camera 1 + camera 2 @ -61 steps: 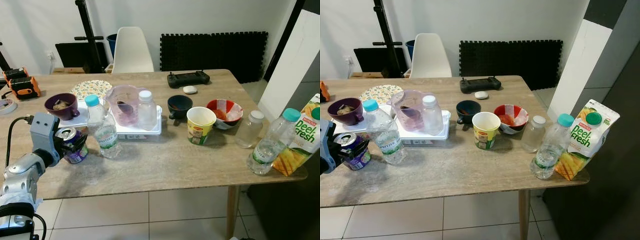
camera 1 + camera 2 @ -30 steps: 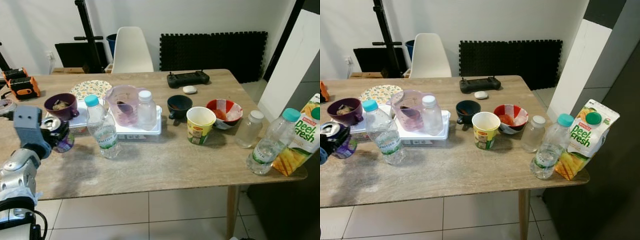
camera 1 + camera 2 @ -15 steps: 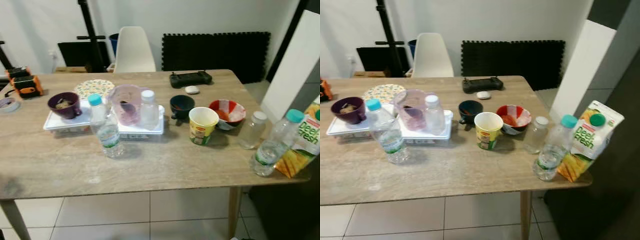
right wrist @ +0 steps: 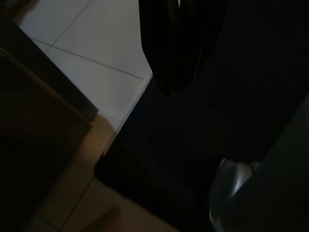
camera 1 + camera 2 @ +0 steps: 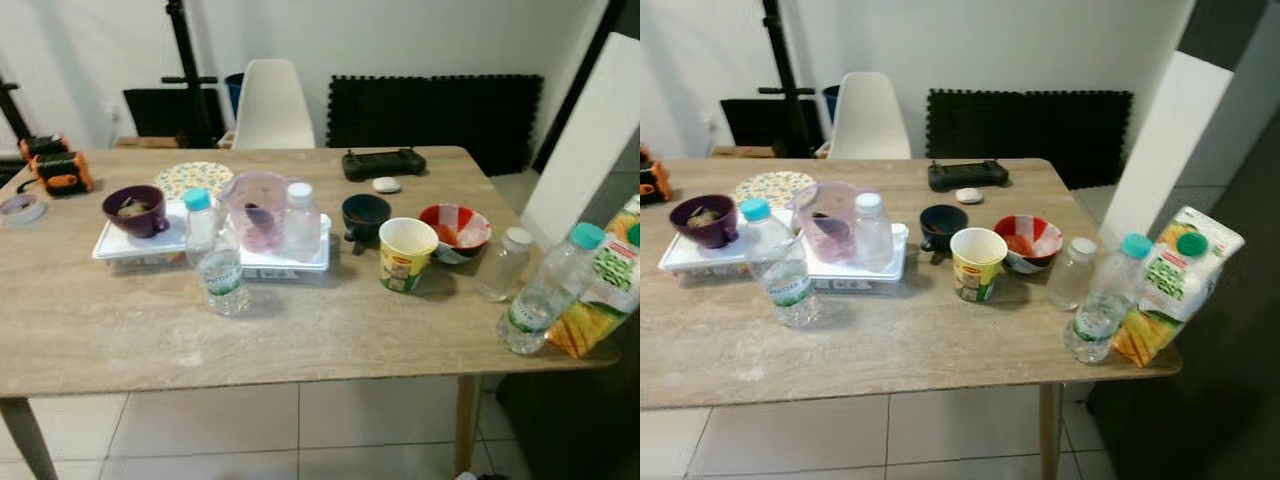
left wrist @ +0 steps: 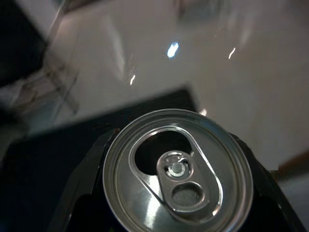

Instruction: Restocking fridge

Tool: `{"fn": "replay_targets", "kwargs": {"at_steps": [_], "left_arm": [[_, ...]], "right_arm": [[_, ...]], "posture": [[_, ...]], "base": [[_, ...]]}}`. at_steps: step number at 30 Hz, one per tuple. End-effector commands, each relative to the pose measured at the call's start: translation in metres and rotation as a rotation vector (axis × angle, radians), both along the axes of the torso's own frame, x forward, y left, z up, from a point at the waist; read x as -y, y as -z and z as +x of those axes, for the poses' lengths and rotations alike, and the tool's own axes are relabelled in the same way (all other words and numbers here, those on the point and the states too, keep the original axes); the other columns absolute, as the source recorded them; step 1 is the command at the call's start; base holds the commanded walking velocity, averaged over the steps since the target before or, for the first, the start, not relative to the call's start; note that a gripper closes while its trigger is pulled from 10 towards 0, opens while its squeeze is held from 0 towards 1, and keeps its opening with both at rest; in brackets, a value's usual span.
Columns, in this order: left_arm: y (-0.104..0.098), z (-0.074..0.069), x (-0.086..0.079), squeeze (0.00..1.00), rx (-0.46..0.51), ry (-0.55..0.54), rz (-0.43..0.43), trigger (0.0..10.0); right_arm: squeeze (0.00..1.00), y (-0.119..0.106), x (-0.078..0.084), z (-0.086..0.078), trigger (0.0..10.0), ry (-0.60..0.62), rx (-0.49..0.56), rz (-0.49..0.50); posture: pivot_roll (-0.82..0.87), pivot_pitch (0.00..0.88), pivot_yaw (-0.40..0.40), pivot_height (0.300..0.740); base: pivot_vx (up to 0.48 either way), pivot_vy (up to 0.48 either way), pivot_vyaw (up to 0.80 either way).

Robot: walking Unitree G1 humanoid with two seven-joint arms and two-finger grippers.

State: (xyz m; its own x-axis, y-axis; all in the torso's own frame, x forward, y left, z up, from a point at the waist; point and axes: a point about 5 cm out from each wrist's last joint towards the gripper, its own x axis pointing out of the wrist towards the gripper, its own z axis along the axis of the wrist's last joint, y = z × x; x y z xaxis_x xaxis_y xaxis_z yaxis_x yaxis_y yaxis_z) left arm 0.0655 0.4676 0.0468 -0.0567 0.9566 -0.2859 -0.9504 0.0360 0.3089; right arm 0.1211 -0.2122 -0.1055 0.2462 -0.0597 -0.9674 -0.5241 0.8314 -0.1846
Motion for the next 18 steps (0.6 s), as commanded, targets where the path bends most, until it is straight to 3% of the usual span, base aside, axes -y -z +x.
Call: {"fn": "replay_targets", "kwargs": {"at_steps": [1, 2, 4, 5, 7, 8, 9, 10, 11, 12, 14, 15, 17, 18], "left_arm": [[0.03, -0.016, 0.02, 0.0, -0.049, -0.036, -0.124, 10.0], [0.053, -0.024, 0.039, 0.0, -0.065, -0.023, -0.227, 10.0], [0.087, -0.026, 0.075, 0.0, -0.063, 0.066, -0.386, 10.0], [0.087, -0.026, 0.075, 0.0, -0.063, 0.066, -0.386, 10.0], [0.107, -0.022, 0.104, 0.0, -0.102, 0.191, -0.479, 10.0], [0.107, -0.022, 0.104, 0.0, -0.102, 0.191, -0.479, 10.0], [0.117, -0.019, 0.12, 0.0, -0.142, 0.265, -0.526, 10.0], [0.117, -0.019, 0.12, 0.0, -0.142, 0.265, -0.526, 10.0], [0.125, -0.017, 0.135, 0.0, -0.184, 0.328, -0.57, 10.0], [0.125, -0.017, 0.135, 0.0, -0.184, 0.328, -0.57, 10.0], [0.139, -0.004, 0.169, 0.0, -0.321, 0.562, -0.628, 10.0], [0.139, -0.004, 0.169, 0.0, -0.321, 0.562, -0.628, 10.0], [0.142, 0.017, 0.188, 0.0, -0.41, 0.779, -0.613, 10.0], [0.142, 0.017, 0.188, 0.0, -0.41, 0.779, -0.613, 10.0]], "right_arm": [[0.0, 0.0, -0.001, 0.001, 10.0, -0.005, 0.004, -0.007], [0.0, 0.0, 0.0, 0.002, 10.0, -0.01, 0.009, -0.027], [0.0, -0.001, 0.002, 0.002, 10.0, -0.009, 0.017, -0.057], [0.0, -0.001, 0.002, 0.002, 10.0, -0.009, 0.017, -0.057], [0.0, -0.001, 0.003, 0.002, 10.0, -0.002, 0.022, -0.065], [0.0, -0.001, 0.003, 0.002, 10.0, -0.002, 0.022, -0.065], [0.0, -0.001, 0.003, 0.002, 10.0, 0.003, 0.026, -0.069], [0.0, -0.001, 0.003, 0.002, 10.0, 0.003, 0.026, -0.069], [0.0, -0.001, 0.004, 0.002, 10.0, 0.013, 0.031, -0.071], [0.0, -0.001, 0.004, 0.002, 10.0, 0.013, 0.031, -0.071], [0.0, -0.001, 0.003, 0.002, 10.0, 0.037, 0.042, -0.069], [0.0, -0.001, 0.003, 0.002, 10.0, 0.037, 0.042, -0.069], [0.0, -0.001, 0.003, 0.002, 10.0, 0.064, 0.051, -0.059], [0.0, -0.001, 0.003, 0.002, 10.0, 0.064, 0.051, -0.059]], "posture": [[-0.05, 0.0, -0.003, 0.74], [-0.05, 0.0, -0.003, 0.74], [-0.05, 0.0, -0.006, 0.74], [-0.05, 0.0, -0.006, 0.74], [-0.05, 0.0, -0.006, 0.74], [-0.05, 0.0, -0.006, 0.74], [-0.05, 0.0, -0.006, 0.74], [-0.05, 0.0, -0.006, 0.74], [-0.05, 0.0, -0.006, 0.74], [-0.05, 0.0, -0.006, 0.74], [-0.06, 0.0, -0.009, 0.74], [-0.06, 0.0, -0.009, 0.74], [-0.06, 0.0, -0.011, 0.74], [-0.06, 0.0, -0.011, 0.74]], "base": [[0.0, 0.0, 0.0], [0.0, 0.0, 0.0], [0.0, 0.0, 0.0], [0.0, 0.0, 0.0], [0.0, 0.0, 0.0], [0.0, 0.0, 0.0], [0.0, 0.0, 0.0], [0.0, 0.0, 0.0], [0.0, 0.0, 0.0], [0.0, 0.0, 0.0], [0.0, 0.0, 0.0], [0.0, 0.0, 0.0], [0.0, 0.0, 0.0], [0.0, 0.0, 0.0]]}}
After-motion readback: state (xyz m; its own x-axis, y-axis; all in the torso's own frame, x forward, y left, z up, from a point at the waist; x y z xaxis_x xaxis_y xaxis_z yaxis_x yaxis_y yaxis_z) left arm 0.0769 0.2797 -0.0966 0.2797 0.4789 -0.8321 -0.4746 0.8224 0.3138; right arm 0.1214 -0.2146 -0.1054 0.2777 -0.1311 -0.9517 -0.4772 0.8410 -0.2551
